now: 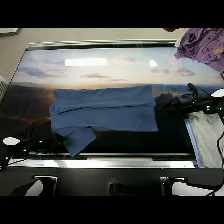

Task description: Fold the clothes and pants, and hang the long-sleeved shirts on hangers.

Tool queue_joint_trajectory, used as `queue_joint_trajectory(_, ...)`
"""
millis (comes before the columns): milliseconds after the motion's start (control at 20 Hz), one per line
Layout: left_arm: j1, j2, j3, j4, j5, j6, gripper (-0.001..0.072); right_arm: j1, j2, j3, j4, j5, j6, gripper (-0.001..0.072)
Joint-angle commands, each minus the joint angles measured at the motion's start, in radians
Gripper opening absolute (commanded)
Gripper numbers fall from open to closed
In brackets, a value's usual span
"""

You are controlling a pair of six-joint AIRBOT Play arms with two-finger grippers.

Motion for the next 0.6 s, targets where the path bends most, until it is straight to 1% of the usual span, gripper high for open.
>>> queue_joint_trajectory(0,-0.023,-0.043,-0.003,0.006,0.042,0.001,0.0547,0.001,0.001,-0.001,0.0,-0.001,0.0,0.0413)
queue_joint_trajectory(150,-0.047,-0.065,-0.003,-0.046,0.087,0.009,0.0545,0.001,0.001,0.0,0.0,-0.002,-0.002,0.0413)
queue_joint_trajectory(200,-0.061,-0.076,-0.003,-0.056,0.096,0.011,0.0516,0.001,0.001,0.0,0.001,-0.003,-0.003,0.0412)
queue_joint_trajectory(250,-0.073,-0.089,-0.003,-0.059,0.097,0.012,0.0432,0.001,0.001,0.0,0.003,-0.004,-0.003,0.0412)
queue_joint_trajectory(300,-0.082,-0.102,-0.003,-0.058,0.095,0.013,0.0264,0.001,0.001,0.0,0.007,-0.003,-0.003,0.0412)
queue_joint_trajectory(350,-0.085,-0.111,-0.003,-0.059,0.093,0.016,0.0114,0.001,0.001,0.0,0.011,0.003,-0.003,0.0412)
queue_joint_trajectory(400,-0.084,-0.113,-0.003,-0.058,0.093,0.015,0.0018,0.001,0.001,0.0,0.013,0.022,0.002,0.0413)
queue_joint_trajectory(450,-0.08,-0.113,-0.003,-0.059,0.093,0.015,0.0017,-0.003,0.001,0.0,0.006,0.05,-0.005,0.0413)
queue_joint_trajectory(550,-0.074,-0.113,-0.003,-0.058,0.084,0.016,0.0017,-0.033,0.001,0.0,-0.025,0.038,-0.007,0.0413)
